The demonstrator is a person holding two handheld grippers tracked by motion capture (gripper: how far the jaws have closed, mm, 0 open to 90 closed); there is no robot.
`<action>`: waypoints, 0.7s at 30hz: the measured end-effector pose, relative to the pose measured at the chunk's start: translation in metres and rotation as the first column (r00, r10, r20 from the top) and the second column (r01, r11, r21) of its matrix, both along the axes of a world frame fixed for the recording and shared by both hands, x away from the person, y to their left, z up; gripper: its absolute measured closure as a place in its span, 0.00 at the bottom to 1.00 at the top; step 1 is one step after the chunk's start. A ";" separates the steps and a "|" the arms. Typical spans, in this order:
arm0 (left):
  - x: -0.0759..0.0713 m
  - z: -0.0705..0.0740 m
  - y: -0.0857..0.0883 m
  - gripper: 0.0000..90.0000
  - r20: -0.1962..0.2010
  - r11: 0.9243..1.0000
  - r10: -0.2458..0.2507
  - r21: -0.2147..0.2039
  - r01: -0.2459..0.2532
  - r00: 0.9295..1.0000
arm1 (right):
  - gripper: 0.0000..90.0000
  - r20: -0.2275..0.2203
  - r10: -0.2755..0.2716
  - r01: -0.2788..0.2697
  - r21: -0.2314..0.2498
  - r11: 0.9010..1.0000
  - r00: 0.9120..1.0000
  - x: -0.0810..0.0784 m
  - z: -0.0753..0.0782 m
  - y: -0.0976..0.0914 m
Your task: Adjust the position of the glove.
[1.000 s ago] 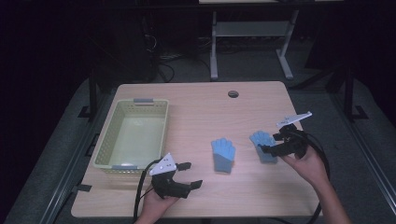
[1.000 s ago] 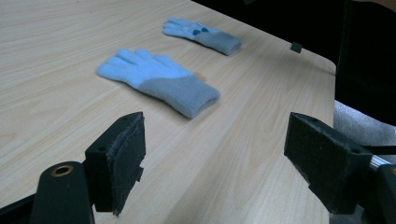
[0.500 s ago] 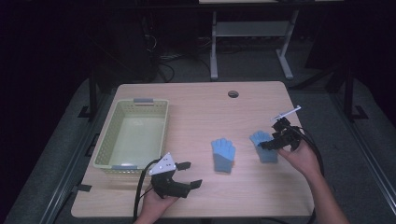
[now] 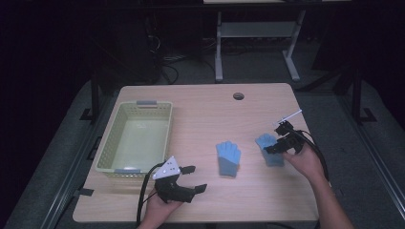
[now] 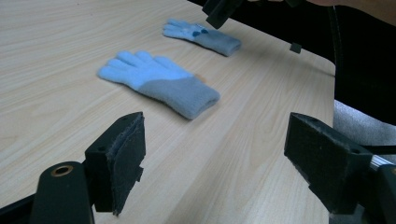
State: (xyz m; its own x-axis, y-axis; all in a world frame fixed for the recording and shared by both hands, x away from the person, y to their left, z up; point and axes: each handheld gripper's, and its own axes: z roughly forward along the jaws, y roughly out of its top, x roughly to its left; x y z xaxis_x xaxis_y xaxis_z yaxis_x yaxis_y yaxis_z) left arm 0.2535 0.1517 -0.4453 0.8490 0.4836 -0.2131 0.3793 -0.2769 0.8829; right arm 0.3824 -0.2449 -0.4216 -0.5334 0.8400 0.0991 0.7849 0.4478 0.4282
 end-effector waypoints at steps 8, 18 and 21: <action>0.000 0.000 0.000 0.22 -0.001 1.000 0.000 0.001 0.000 1.000 | 0.42 -0.018 -0.003 0.002 -0.041 0.999 1.000 0.003 -0.006 0.002; 0.000 0.000 0.000 0.22 -0.007 1.000 0.003 -0.004 -0.003 1.000 | 0.45 -0.039 -0.018 0.016 -0.067 0.998 0.999 0.006 -0.011 0.002; 0.000 0.000 0.000 0.22 -0.005 1.000 0.002 -0.004 -0.002 1.000 | 0.46 -0.046 -0.024 0.021 -0.080 0.997 0.999 0.007 -0.013 0.002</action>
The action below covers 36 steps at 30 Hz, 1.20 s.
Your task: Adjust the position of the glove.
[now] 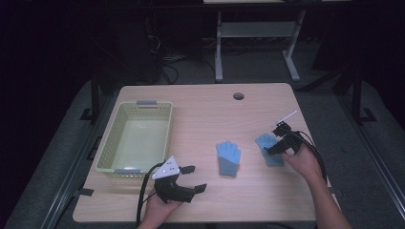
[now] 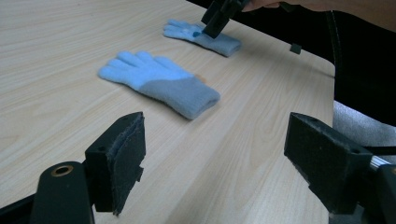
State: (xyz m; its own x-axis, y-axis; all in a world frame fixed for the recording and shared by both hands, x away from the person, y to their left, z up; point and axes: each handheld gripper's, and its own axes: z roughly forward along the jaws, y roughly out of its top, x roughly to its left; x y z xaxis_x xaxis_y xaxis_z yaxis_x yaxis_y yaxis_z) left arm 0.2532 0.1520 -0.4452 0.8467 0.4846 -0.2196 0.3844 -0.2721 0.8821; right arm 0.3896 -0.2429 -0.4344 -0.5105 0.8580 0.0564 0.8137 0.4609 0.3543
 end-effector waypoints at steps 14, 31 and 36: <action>0.000 0.000 0.000 0.23 0.002 1.000 -0.005 0.006 0.005 1.000 | 0.54 -0.010 -0.003 0.002 -0.026 1.000 1.000 0.000 -0.008 0.003; -0.001 0.000 -0.001 0.23 -0.002 1.000 -0.004 0.006 0.004 1.000 | 0.68 0.001 0.004 -0.004 -0.026 1.000 1.000 -0.002 -0.008 0.005; 0.000 0.000 -0.001 0.23 -0.001 1.000 -0.004 0.004 0.004 1.000 | 0.73 0.003 0.004 -0.004 -0.025 1.000 1.000 -0.002 -0.008 0.005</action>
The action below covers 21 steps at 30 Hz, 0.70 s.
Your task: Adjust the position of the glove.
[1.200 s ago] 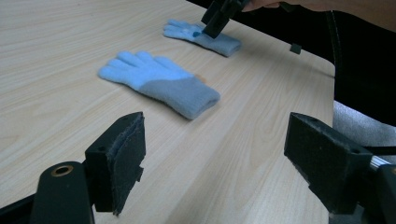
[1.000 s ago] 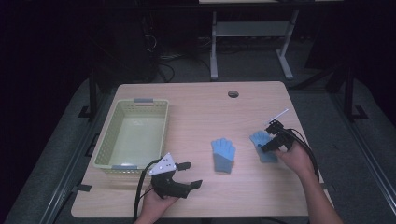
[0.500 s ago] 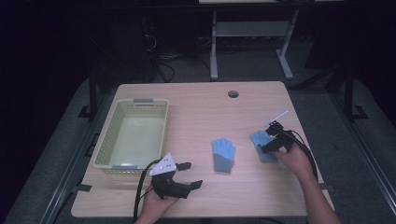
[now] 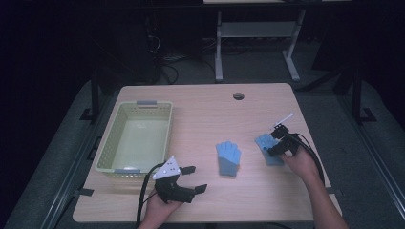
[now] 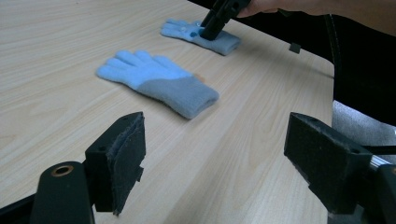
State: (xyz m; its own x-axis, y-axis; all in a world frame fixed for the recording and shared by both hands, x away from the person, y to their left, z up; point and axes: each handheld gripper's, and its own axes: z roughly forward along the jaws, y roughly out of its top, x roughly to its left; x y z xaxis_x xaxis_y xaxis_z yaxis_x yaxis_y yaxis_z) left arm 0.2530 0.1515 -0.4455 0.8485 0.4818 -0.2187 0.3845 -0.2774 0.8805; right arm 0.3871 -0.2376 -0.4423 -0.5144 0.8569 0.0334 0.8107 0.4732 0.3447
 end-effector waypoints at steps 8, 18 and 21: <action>0.000 0.000 0.000 0.23 -0.001 1.000 0.004 -0.003 -0.004 1.000 | 0.85 0.014 0.007 -0.007 0.004 1.000 1.000 -0.002 0.000 0.002; 0.000 -0.001 0.000 0.23 -0.002 1.000 0.005 -0.004 -0.005 1.000 | 0.87 0.027 0.002 -0.003 0.040 0.999 1.000 -0.007 0.007 -0.001; 0.000 -0.001 -0.001 0.23 -0.001 1.000 0.005 -0.004 -0.005 1.000 | 0.87 0.040 0.003 -0.005 0.050 0.999 0.999 -0.010 0.010 -0.001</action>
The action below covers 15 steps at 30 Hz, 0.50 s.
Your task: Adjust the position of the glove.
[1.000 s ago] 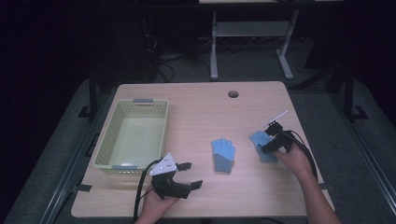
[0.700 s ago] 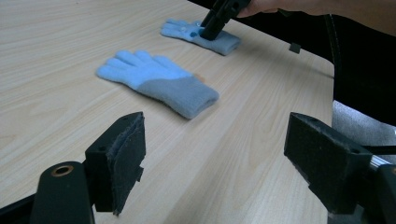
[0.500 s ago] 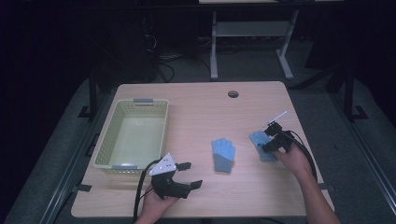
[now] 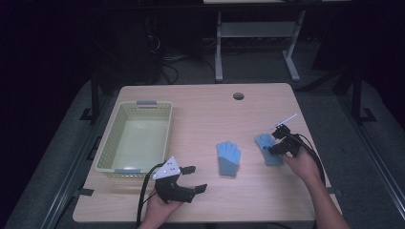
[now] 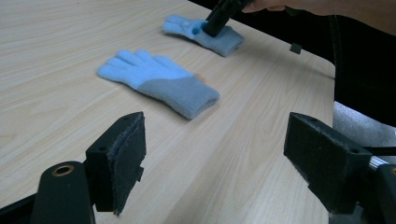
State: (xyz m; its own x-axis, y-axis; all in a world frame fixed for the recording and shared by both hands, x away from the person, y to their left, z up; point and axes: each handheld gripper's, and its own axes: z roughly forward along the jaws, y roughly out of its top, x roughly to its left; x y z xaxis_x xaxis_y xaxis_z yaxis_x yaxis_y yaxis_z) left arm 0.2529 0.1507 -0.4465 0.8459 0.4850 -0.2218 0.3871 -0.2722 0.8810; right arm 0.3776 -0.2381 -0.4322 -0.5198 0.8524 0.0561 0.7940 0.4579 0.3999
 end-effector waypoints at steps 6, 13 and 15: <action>0.000 0.000 0.000 0.23 0.000 1.000 0.002 -0.001 -0.002 1.000 | 0.87 0.036 0.021 -0.021 0.018 1.000 0.999 -0.005 0.011 0.002; 0.000 0.000 0.000 0.23 -0.001 1.000 0.002 -0.002 -0.002 1.000 | 0.87 0.073 0.049 -0.053 0.047 0.997 0.996 -0.012 0.026 0.013; 0.000 0.000 0.001 0.23 -0.001 1.000 0.004 -0.003 -0.004 1.000 | 0.87 0.081 0.056 -0.060 0.059 0.996 0.995 -0.013 0.029 0.017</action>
